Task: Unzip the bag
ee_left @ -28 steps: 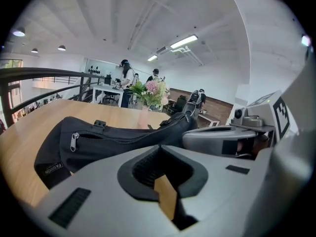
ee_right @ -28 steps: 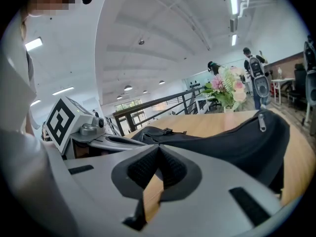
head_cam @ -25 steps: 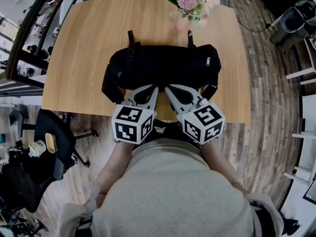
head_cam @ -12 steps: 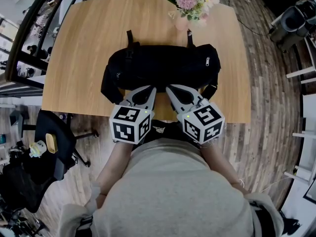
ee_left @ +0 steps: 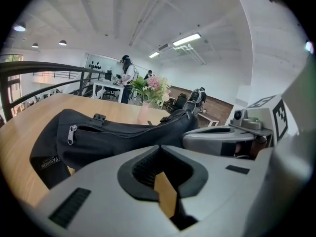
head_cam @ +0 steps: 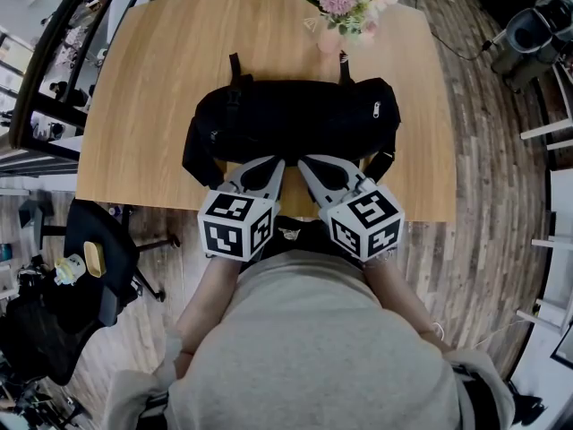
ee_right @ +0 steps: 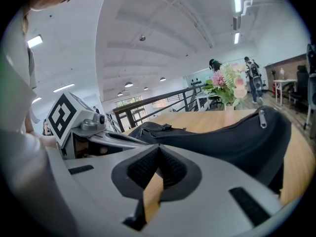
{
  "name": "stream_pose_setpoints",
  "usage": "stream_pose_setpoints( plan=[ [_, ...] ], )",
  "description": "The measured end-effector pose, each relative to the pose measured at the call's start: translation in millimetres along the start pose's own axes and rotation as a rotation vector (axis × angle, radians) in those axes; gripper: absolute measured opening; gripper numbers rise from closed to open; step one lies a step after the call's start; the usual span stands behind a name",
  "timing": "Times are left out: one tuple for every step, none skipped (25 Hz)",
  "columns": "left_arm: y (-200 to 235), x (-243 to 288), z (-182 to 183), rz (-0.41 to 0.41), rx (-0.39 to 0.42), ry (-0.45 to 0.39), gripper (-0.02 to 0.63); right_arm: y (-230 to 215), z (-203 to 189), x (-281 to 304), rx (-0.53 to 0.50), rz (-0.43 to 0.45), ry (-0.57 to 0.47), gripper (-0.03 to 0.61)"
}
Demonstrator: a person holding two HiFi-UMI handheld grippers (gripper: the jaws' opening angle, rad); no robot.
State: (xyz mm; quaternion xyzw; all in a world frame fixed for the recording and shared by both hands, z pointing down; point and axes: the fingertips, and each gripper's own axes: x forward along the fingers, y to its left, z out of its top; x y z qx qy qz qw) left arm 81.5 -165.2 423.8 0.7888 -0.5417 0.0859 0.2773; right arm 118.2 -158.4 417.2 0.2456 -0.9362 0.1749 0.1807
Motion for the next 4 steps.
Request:
stream_pose_setpoints(
  plan=[
    [-0.1, 0.2, -1.0, -0.003, 0.001, 0.006, 0.026, -0.1, 0.2, -0.3, 0.003, 0.001, -0.002, 0.006],
    [-0.3, 0.5, -2.2, -0.008, 0.002, 0.013, 0.026, -0.1, 0.5, -0.7, 0.006, 0.002, -0.004, 0.006],
    [-0.5, 0.8, -3.6, -0.012, 0.005, 0.021, 0.026, 0.0, 0.8, -1.0, 0.008, 0.002, -0.006, 0.006],
    [-0.6, 1.1, -4.9, -0.017, 0.007, 0.029, 0.026, 0.1, 1.1, -1.3, 0.010, 0.003, -0.008, 0.006]
  ],
)
